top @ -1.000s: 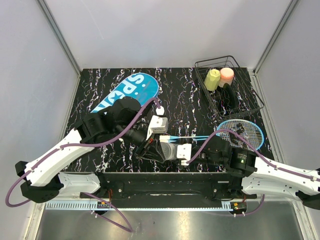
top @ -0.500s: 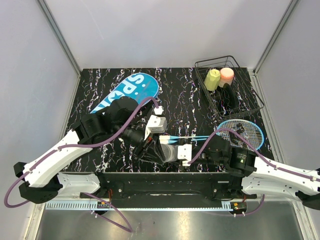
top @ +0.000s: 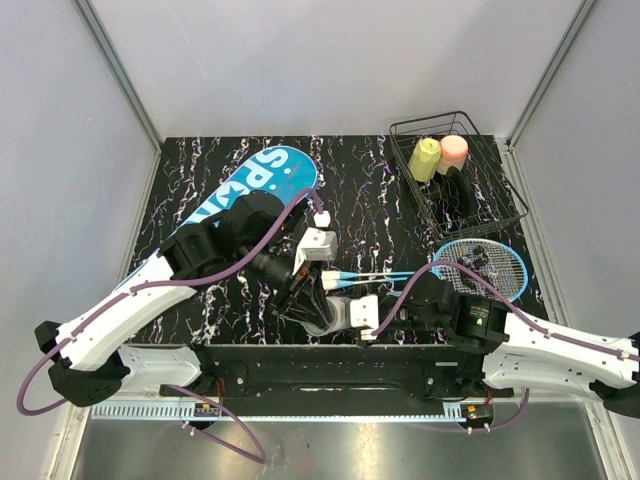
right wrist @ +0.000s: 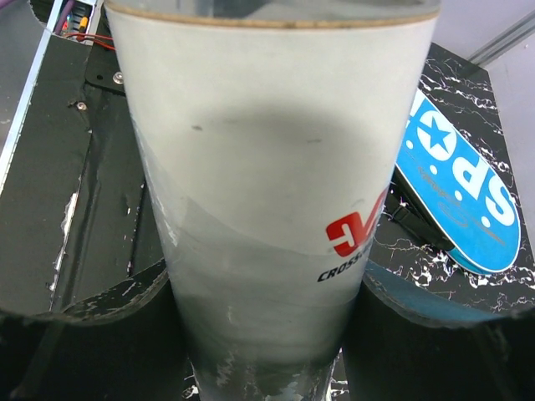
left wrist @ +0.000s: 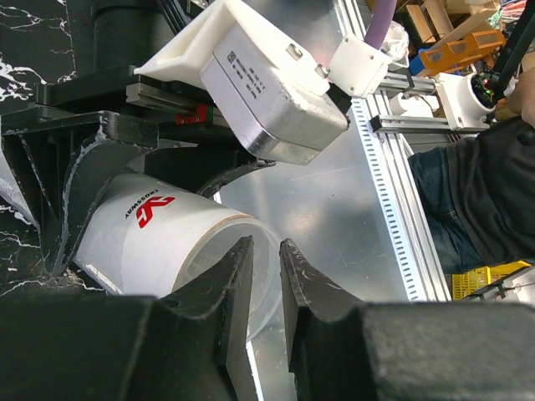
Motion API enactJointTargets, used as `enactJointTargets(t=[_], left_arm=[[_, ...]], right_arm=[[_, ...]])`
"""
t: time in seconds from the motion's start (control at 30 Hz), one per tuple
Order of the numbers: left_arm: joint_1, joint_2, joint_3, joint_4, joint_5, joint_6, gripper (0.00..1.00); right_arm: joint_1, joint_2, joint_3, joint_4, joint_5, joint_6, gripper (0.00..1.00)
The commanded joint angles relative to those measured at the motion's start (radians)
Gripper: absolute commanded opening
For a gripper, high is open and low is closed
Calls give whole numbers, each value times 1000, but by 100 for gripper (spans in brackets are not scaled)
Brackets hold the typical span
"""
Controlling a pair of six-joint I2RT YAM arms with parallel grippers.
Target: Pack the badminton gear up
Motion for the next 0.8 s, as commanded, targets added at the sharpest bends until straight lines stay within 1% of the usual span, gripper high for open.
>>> enactJointTargets(t=[0.0, 0.07, 0.13, 0.17, 0.23, 0.27, 0.33, 0.4, 0.47, 0.53, 0.63, 0.77], left_arm=[[17, 40, -52, 56, -97, 36, 26], [18, 28, -64, 87, -123, 17, 26], [18, 11, -78, 145, -161, -9, 29], [18, -12, -93, 168, -192, -39, 32], [17, -38, -113, 241, -224, -52, 34], [18, -69, -133, 263, -262, -91, 35], [12, -100, -150, 309, -337, -108, 35], [7, -135, -172, 330, -370, -115, 35], [-14, -158, -190, 358, -428, -118, 35], [-31, -161, -195, 363, -471, -116, 35], [-43, -150, -198, 370, -506, -108, 36], [-48, -137, -202, 375, -527, -92, 36]], right_arm=[[25, -15, 71, 223, -89, 66, 38], [25, -11, 64, 289, -60, 86, 38], [24, -11, 54, 347, -44, 113, 38], [25, -15, 48, 375, -41, 127, 38], [25, -17, 28, 442, -46, 161, 38], [25, -18, 25, 455, -47, 168, 39], [24, -19, 11, 495, -46, 201, 39], [25, -23, -6, 553, -27, 249, 40], [24, -14, -3, 568, 0, 282, 40], [25, -8, -12, 614, 41, 334, 40], [25, -5, -64, 720, 66, 360, 40], [25, 9, -84, 765, 108, 353, 40]])
